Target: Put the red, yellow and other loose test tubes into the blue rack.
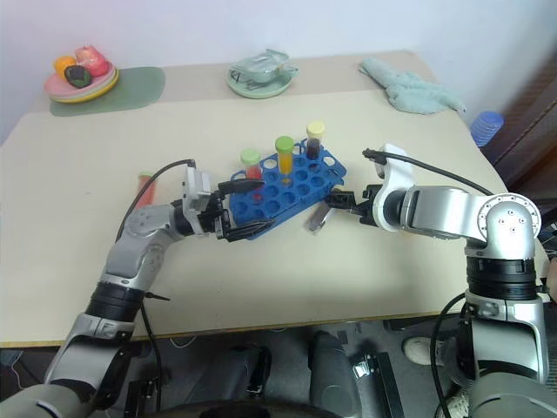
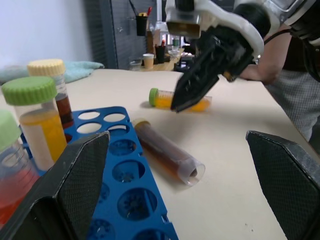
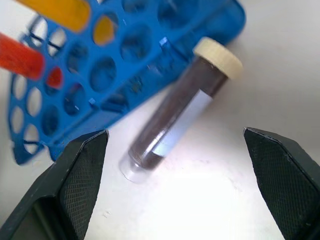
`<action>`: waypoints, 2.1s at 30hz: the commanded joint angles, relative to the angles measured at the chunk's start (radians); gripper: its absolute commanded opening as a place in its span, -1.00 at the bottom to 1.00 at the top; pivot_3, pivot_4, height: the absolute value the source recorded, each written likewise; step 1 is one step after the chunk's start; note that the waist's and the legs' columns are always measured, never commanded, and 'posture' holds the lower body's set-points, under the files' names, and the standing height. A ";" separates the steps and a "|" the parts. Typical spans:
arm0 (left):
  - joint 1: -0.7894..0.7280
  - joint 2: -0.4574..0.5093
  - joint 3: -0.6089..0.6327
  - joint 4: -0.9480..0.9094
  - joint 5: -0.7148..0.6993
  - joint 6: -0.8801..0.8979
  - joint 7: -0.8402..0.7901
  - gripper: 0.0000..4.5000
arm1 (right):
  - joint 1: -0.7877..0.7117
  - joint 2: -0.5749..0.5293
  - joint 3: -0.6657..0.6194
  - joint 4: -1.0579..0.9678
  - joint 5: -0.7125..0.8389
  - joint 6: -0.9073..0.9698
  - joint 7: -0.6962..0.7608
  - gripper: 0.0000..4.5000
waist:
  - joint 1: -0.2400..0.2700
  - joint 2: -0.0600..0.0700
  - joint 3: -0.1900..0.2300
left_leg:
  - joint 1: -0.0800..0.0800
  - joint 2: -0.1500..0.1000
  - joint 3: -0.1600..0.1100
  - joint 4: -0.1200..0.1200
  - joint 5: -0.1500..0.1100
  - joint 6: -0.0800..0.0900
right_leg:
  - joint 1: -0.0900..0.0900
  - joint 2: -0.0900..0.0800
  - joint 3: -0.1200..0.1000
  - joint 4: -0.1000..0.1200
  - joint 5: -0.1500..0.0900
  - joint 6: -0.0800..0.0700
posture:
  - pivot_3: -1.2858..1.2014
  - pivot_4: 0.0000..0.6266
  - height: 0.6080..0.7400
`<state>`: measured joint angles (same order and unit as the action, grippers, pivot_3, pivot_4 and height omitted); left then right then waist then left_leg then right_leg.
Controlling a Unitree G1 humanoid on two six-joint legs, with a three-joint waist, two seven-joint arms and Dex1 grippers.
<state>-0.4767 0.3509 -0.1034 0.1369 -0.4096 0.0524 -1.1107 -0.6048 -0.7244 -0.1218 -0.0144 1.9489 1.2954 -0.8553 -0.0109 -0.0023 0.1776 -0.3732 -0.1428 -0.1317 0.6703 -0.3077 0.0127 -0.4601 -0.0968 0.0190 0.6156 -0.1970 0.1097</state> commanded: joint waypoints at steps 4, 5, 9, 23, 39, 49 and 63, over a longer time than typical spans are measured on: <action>0.001 -0.007 0.004 -0.021 0.005 -0.020 -0.003 1.00 | -0.055 -0.023 0.051 0.021 0.023 -0.028 -0.061 0.96 | 0.000 0.000 0.000 | 0.000 0.000 0.000 0.000 0.000 0.000 | 0.000 0.000 0.000 0.000 0.000 0.000 | 0.03 -0.52 1.00; 0.004 -0.007 0.004 -0.023 0.006 -0.020 -0.003 1.00 | -0.061 -0.021 0.058 0.024 0.023 -0.030 -0.071 0.96 | 0.000 0.000 0.000 | 0.000 0.000 0.000 0.000 0.000 0.000 | 0.000 0.000 0.000 0.000 0.000 0.000 | 0.03 -0.52 1.00; 0.019 -0.005 0.008 -0.034 0.007 -0.023 0.002 1.00 | -0.086 0.009 0.093 0.043 0.023 -0.040 -0.132 0.96 | 0.000 0.000 0.000 | 0.000 0.000 0.000 0.000 0.000 0.000 | 0.000 0.000 0.000 0.000 0.000 0.000 | 0.03 -0.52 1.00; 0.050 0.007 0.014 -0.064 0.011 -0.023 0.018 1.00 | -0.187 0.025 0.202 0.209 0.023 -0.042 -0.248 0.96 | -0.001 0.000 0.000 | 0.000 0.000 0.000 0.000 0.000 0.000 | 0.000 0.000 0.000 -0.001 0.000 0.000 | 0.03 -0.52 1.00; 0.026 0.013 0.014 -0.034 0.014 -0.037 0.018 1.00 | -0.245 0.102 0.244 0.306 -0.068 -0.053 -0.228 0.96 | -0.002 0.000 0.000 | 0.000 0.000 0.000 0.000 0.000 0.000 | 0.000 0.000 0.000 -0.001 0.000 0.000 | 0.03 -0.52 1.00; 0.014 0.021 0.017 -0.015 0.019 -0.044 0.001 1.00 | -0.195 0.011 0.271 0.163 -0.425 0.126 0.076 0.96 | 0.007 0.000 -0.001 | -0.001 0.000 0.000 0.010 -0.002 0.003 | 0.005 0.001 0.000 -0.001 0.003 0.002 | 0.03 -0.52 1.00; -0.017 0.020 0.009 0.028 0.020 -0.051 -0.035 1.00 | -0.055 -0.136 0.262 -0.140 -0.785 0.160 0.574 0.96 | 0.024 0.000 -0.001 | -0.002 0.000 0.001 0.011 -0.004 0.006 | 0.005 0.001 0.000 -0.003 0.003 0.002 | 0.03 -0.52 1.00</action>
<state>-0.4792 0.3688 -0.1030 0.1671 -0.3869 0.0145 -1.1386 -0.6796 -0.8391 0.1083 -0.1190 1.2296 1.4482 -0.3380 0.0133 -0.0024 0.1766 -0.3754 -0.1431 -0.1311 0.6811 -0.3115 0.0183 -0.4555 -0.0961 0.0185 0.6125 -0.1939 0.1120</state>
